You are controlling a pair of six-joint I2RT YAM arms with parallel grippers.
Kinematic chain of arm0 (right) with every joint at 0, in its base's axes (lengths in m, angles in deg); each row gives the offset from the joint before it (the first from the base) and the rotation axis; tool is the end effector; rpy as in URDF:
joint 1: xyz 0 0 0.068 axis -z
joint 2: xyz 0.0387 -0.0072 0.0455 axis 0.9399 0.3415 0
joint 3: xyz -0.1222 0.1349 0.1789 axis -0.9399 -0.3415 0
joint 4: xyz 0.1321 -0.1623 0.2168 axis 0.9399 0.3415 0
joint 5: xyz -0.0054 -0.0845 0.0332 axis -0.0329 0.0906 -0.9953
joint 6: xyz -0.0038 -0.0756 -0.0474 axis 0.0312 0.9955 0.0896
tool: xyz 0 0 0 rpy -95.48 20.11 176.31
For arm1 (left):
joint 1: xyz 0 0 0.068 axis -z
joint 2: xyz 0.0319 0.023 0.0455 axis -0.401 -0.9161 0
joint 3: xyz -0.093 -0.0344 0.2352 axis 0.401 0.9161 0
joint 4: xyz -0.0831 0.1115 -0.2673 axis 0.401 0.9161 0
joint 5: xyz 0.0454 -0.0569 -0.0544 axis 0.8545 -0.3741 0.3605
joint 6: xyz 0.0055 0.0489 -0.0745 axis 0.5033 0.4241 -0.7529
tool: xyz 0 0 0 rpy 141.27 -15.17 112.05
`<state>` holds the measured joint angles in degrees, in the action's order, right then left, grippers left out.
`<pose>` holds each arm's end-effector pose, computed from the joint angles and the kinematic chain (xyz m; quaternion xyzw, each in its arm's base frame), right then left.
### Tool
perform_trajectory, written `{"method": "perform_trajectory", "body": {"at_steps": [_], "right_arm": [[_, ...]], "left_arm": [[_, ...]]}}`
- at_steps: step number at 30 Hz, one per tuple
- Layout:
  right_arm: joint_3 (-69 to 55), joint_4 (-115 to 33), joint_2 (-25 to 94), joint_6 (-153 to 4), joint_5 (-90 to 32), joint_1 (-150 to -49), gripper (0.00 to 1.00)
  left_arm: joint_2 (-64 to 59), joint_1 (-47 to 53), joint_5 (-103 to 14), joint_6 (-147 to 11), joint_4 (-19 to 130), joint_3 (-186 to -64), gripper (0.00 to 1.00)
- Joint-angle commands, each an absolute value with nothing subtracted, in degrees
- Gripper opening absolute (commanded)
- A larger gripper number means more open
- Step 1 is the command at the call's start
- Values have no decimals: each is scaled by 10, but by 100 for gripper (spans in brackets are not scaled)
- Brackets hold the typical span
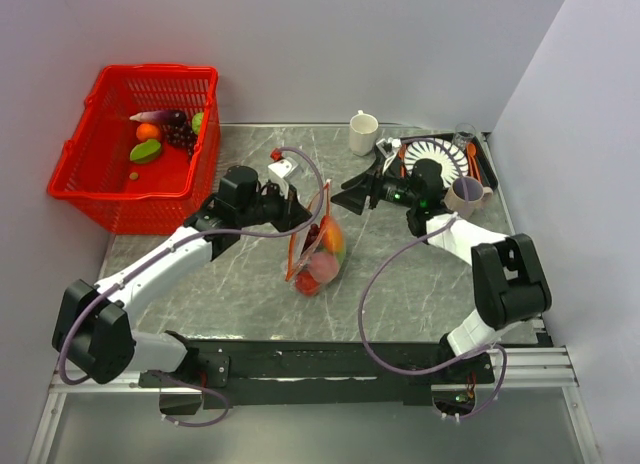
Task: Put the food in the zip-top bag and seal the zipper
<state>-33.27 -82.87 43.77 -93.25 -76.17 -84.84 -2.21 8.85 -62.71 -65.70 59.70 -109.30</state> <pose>0.3681 0.1643 0.2160 -0.2649 0.6545 0.5203 0.4804 0.3046 -0.2362 0.2612 0.2899 0.7614 -0.3717 0.4450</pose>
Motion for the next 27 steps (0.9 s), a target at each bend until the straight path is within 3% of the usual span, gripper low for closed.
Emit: {"method": "perform_trajectory", "body": {"at_steps": [1,4,10,16,17,20,23,27], "right_arm": [[-296,-901,465,-945,-796,-851,92],[-291,-919,473,-951,-806,-859,90],[-294,-1002,492,-1006,-849,-864,74],[-291,-1041,506,-1034,-859,-865,72],[-289,-1040,507,-1028,-862,-864,63],[-290,-1056,508,-1044,-868,-865,49],[-302,-1069,502,-1050,-866,-864,48],[-315,-1056,492,-1039,-856,-864,38]], "left_arm": [[-29,87,-663,-646,554,-1116,1],[-36,87,-666,-643,558,-1123,1],[-40,87,-679,-632,563,-1131,1],[-42,86,-700,-618,568,-1131,1],[-40,87,-705,-617,568,-1130,1],[-37,86,-688,-618,571,-1132,1],[-37,87,-672,-614,587,-1135,1],[-33,87,-658,-615,593,-1133,1]]}}
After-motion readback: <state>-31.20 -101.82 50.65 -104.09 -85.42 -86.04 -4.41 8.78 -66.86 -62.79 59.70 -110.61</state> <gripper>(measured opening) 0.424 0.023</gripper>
